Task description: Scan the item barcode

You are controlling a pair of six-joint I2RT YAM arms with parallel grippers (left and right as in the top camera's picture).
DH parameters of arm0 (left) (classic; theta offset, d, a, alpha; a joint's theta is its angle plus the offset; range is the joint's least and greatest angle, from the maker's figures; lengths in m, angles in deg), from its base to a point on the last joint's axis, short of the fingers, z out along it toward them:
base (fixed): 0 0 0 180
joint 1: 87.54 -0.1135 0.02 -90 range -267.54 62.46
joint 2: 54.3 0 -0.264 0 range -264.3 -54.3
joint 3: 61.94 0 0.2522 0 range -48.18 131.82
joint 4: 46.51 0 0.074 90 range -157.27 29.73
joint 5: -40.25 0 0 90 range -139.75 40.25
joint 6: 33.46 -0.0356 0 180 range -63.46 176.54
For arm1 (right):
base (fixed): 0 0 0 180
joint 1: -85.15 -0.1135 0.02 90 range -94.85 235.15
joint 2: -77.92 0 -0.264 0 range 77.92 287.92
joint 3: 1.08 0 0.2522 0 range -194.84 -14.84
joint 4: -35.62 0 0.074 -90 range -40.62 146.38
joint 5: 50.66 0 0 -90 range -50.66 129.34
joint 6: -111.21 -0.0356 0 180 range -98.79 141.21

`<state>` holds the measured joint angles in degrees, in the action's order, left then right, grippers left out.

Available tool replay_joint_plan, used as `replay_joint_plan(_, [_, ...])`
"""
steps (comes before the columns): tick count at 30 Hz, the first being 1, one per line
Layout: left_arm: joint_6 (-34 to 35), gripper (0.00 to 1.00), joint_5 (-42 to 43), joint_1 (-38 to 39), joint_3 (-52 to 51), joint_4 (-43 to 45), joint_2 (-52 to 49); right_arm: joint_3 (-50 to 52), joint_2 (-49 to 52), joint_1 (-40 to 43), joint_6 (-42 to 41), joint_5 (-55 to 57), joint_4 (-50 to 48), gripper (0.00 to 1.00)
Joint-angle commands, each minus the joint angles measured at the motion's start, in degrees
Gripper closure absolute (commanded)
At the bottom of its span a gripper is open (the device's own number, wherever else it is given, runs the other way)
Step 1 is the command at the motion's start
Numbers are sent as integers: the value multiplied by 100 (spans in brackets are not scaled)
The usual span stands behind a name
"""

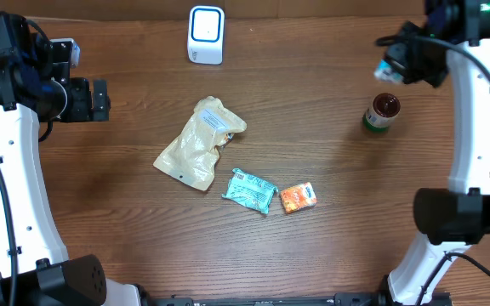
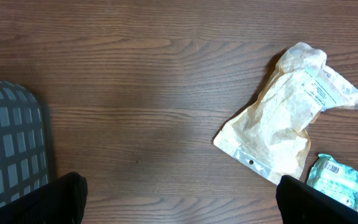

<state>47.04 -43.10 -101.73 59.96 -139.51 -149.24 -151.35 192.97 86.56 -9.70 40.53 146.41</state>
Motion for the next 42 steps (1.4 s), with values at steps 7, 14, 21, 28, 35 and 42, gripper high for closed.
replay_joint_plan(7, [-122,0,-2,72,-9,-2,-31,1648,39,1038,-837,-533,-273,96])
replay_joint_plan(14, [-122,0,-2,72,-9,-2,-31,2697,39,1373,-831,-601,-824,96])
replay_joint_plan(21, [-122,1,-2,72,-9,0,-31,2841,37,1377,-695,-605,-1113,55])
replay_joint_plan(28, [-122,0,-2,72,-9,0,-31,2776,37,1377,236,-1353,-1259,0])
replay_joint_plan(35, [-122,0,-2,72,-9,-2,-31,2035,-66,1207,1338,-2520,-844,0])
replay_joint_plan(42, [-122,0,-2,72,-9,0,-31,1753,-372,442,1475,-2503,-181,0])
